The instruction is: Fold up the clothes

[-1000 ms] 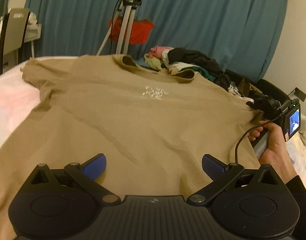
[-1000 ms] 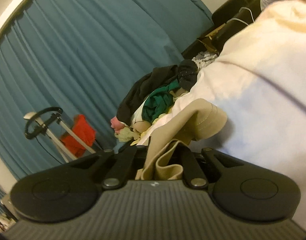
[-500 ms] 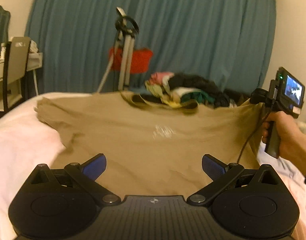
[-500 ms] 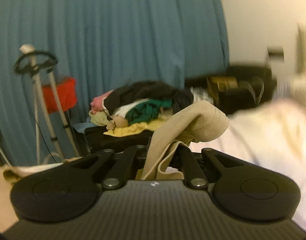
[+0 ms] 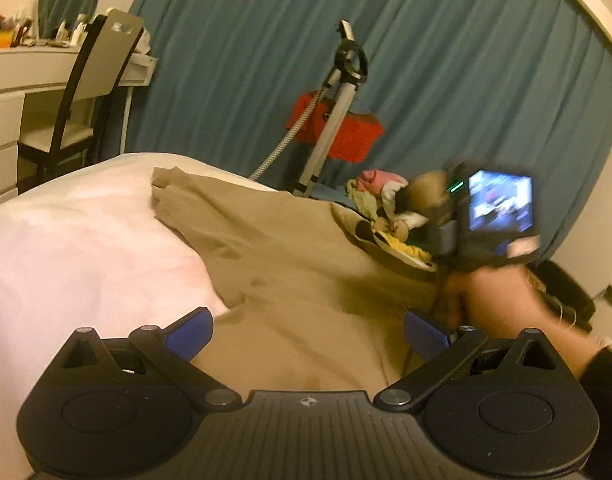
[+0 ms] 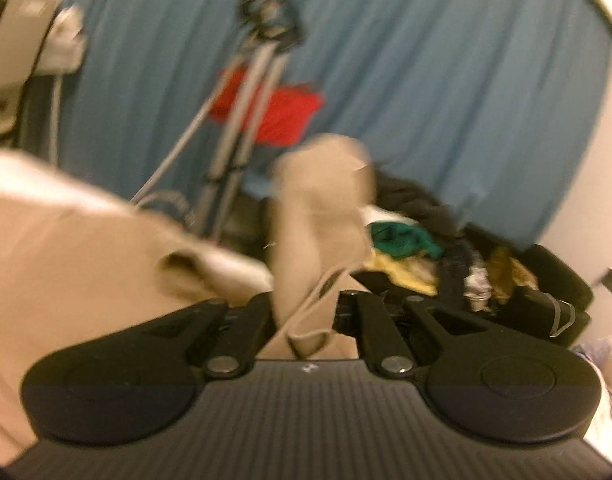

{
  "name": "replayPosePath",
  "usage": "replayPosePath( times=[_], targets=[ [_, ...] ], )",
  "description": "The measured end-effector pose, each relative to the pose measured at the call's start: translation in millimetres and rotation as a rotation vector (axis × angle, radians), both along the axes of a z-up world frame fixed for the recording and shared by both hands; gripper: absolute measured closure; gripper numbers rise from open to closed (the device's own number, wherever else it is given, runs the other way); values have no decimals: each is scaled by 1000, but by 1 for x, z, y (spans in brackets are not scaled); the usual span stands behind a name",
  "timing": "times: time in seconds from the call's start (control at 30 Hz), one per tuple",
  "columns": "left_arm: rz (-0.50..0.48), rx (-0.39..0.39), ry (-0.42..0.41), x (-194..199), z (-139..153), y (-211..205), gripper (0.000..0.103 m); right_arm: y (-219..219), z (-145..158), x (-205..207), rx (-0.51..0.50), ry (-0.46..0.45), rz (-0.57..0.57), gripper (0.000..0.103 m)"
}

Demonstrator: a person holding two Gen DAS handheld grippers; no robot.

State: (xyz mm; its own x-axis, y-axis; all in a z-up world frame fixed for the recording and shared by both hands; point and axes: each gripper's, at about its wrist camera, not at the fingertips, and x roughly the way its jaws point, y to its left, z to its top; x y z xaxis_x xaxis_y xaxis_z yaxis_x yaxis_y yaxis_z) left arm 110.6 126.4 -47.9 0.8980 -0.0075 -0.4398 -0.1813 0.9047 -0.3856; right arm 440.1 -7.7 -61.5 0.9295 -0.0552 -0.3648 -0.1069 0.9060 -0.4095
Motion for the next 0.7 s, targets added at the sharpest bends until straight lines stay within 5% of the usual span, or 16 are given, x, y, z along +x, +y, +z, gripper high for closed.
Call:
replayPosePath(
  times=[0.17, 0.23, 0.27, 0.3, 0.43, 0.7],
  targets=[
    [20, -13, 13, 6, -5, 18, 1, 5, -22, 11, 94, 66, 40, 88],
    [22, -41, 28, 9, -7, 23, 1, -6, -16, 7, 197, 117, 61, 49],
    [18, -54, 34, 9, -9, 23, 1, -13, -10, 1, 255, 126, 70, 17],
    [14, -58, 36, 9, -9, 22, 1, -20, -4, -8, 305, 131, 79, 8],
    [-5, -42, 30, 8, -8, 12, 1, -48, 24, -56, 450, 121, 101, 8],
    [-127, 15, 26, -15, -1, -33, 1, -109, 71, -206, 555, 70, 117, 8]
  ],
)
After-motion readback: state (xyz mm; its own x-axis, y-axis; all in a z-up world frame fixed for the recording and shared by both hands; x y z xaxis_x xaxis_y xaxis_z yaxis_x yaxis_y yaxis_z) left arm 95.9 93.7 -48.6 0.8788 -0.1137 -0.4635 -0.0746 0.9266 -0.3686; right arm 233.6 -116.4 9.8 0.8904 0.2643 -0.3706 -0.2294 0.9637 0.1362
